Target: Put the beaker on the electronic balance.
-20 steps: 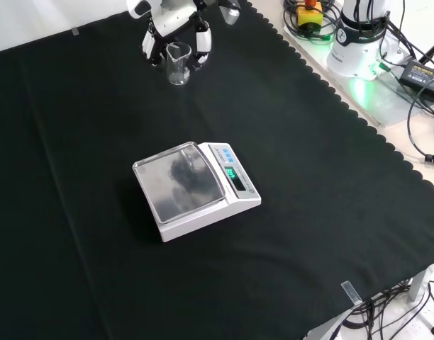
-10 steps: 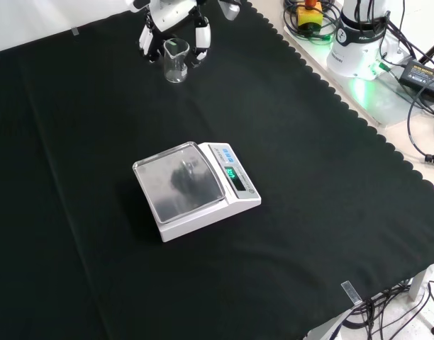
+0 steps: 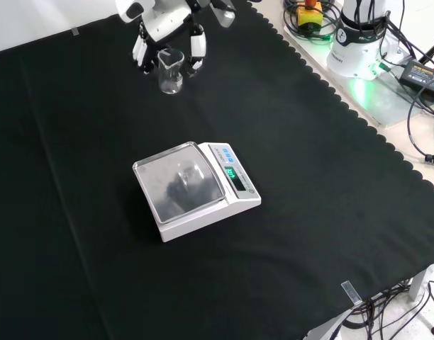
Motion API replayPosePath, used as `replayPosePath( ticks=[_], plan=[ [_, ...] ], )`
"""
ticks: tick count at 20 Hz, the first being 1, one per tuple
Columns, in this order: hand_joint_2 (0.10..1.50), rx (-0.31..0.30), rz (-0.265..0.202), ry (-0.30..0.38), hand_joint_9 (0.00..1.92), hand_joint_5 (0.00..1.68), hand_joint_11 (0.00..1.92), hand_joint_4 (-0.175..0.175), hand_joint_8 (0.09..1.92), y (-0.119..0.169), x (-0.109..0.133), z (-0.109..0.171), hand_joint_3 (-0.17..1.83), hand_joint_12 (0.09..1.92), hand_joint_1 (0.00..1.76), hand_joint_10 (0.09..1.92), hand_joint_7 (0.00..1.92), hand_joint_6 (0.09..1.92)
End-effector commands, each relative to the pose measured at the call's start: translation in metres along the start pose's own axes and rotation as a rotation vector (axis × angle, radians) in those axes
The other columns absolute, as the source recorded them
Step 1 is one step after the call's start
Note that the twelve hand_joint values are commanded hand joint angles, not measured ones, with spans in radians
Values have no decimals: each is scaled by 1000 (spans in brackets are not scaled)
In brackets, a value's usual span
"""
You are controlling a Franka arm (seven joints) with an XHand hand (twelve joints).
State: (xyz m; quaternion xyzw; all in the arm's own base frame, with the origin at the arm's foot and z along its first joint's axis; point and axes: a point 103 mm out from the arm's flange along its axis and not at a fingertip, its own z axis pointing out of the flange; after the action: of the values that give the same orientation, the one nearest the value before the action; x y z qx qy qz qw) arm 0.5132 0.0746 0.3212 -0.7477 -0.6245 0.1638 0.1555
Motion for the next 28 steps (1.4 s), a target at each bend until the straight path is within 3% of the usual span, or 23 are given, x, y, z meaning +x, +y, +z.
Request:
replayPosePath(
  ticks=[1, 10, 18, 28],
  plan=[
    [609, 9, -86, 12, 1045, 679, 1241, -175, 930, 15, 42, -2, 929, 657, 1324, 620, 677, 914],
    [608, 40, -131, 15, 1043, 680, 1241, -175, 932, 35, 86, 6, 931, 656, 1323, 625, 678, 916],
    [608, 105, -224, 70, 1042, 681, 1240, -175, 933, 54, 105, 25, 932, 656, 1323, 629, 680, 917],
    [609, 185, -246, 39, 1040, 683, 1239, -175, 935, 80, 130, 48, 933, 655, 1323, 634, 682, 919]
  ],
)
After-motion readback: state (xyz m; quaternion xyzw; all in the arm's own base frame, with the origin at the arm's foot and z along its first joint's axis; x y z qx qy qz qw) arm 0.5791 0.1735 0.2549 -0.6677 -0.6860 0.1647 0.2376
